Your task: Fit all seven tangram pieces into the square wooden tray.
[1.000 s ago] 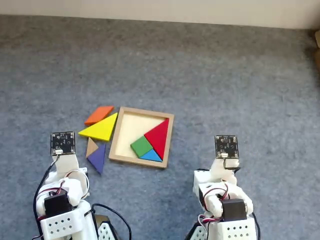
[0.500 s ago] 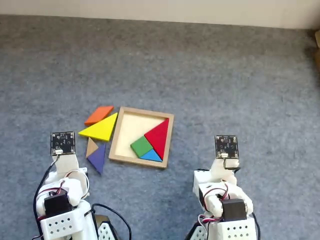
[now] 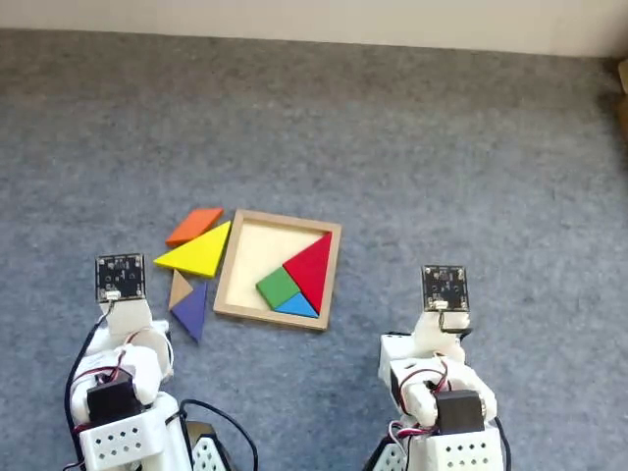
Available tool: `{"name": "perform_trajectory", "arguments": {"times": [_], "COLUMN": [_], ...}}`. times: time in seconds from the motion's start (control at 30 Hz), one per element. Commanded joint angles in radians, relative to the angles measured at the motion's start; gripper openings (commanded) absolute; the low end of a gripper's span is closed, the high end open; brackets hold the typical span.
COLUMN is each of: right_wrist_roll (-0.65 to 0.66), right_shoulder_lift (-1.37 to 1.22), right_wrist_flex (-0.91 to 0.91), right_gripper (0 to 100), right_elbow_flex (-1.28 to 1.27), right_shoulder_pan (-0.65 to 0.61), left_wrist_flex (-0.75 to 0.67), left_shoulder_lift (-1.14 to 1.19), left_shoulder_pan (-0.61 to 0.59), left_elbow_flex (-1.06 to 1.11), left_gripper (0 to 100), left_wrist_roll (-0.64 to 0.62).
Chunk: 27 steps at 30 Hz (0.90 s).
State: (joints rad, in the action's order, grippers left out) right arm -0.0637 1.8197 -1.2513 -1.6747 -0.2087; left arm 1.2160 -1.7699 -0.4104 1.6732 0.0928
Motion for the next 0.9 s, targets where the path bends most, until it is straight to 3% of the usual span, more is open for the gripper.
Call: {"name": "perform_trajectory", "arguments": {"times": [0.0,0.07,0.2,0.37,0.57,0.87], "right_wrist_roll": [-0.006,-0.006,-0.006,-0.006,-0.006,-0.006], "right_shoulder_lift": [0.027,0.028,0.031,0.033,0.033,0.033], "right_wrist_flex": [-0.007,-0.007,-0.007,-0.007,-0.007,-0.007], "right_gripper": [3.4,3.4,3.4,3.4,3.4,3.4], "right_elbow_flex": [-0.133,-0.134,-0.136,-0.137,-0.137,-0.137], "right_shoulder_pan": [0.018,0.018,0.018,0.016,0.016,0.016], "left_wrist_flex": [-0.149,-0.153,-0.083,0.091,0.103,0.106], "left_shoulder_lift": [-0.056,-0.056,-0.056,-0.056,-0.035,0.418], "left_shoulder_pan": [-0.016,-0.008,0.045,0.202,0.236,0.237], "left_elbow_flex": [-0.031,-0.044,-0.133,-0.277,-0.298,-0.579], "left_gripper": [1,1,1,1,7,8], "left_wrist_roll": [0.187,0.298,0.292,0.290,0.292,0.347]}}
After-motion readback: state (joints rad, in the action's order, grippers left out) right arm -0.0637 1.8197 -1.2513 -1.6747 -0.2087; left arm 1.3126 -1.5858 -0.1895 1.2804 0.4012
